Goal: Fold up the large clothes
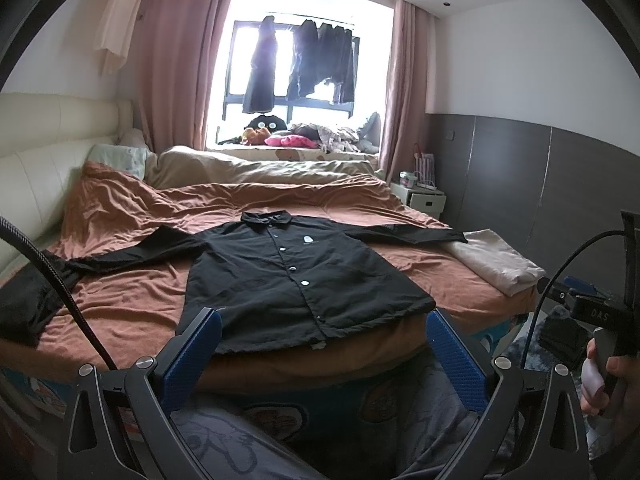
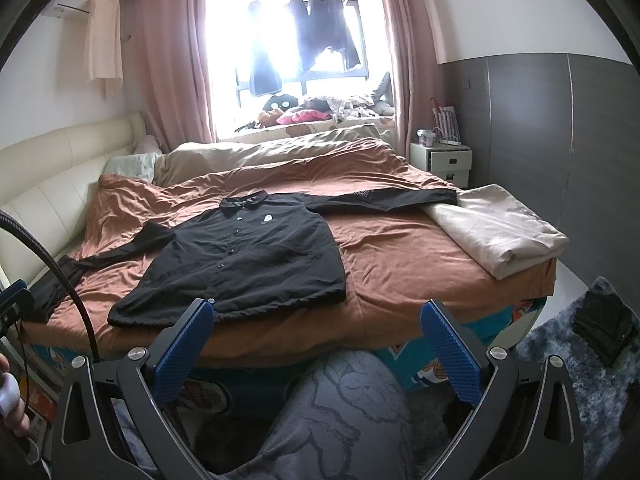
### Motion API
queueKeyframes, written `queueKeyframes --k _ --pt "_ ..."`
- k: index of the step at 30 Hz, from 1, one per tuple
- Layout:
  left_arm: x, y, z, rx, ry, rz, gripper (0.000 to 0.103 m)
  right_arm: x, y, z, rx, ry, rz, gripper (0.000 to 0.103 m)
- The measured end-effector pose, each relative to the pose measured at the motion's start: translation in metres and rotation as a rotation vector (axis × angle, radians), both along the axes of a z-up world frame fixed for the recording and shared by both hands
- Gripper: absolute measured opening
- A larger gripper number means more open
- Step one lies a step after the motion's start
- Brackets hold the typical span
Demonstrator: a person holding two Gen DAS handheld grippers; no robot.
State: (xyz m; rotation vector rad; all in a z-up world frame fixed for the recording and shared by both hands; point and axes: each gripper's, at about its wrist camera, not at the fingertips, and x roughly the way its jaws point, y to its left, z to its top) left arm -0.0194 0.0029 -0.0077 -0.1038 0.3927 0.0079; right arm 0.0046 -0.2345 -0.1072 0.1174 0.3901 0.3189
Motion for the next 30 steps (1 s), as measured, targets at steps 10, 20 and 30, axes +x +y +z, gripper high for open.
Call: queueKeyframes --k 10,20,30 --pt "0.004 0.004 -0.002 -0.009 0.009 0.007 0.103 0.003 0.001 -0.002 0.002 -0.001 -0.005 0.103" --pt "0.015 0.01 -0.002 -0.016 0.021 0.012 0.103 0.018 0.007 -0.001 0.001 0.011 0.0 0.103" --pt "0.045 0.053 -0.009 -0.048 0.022 0.079 0.103 0.057 0.03 -0.001 -0.013 0.029 0.032 0.103"
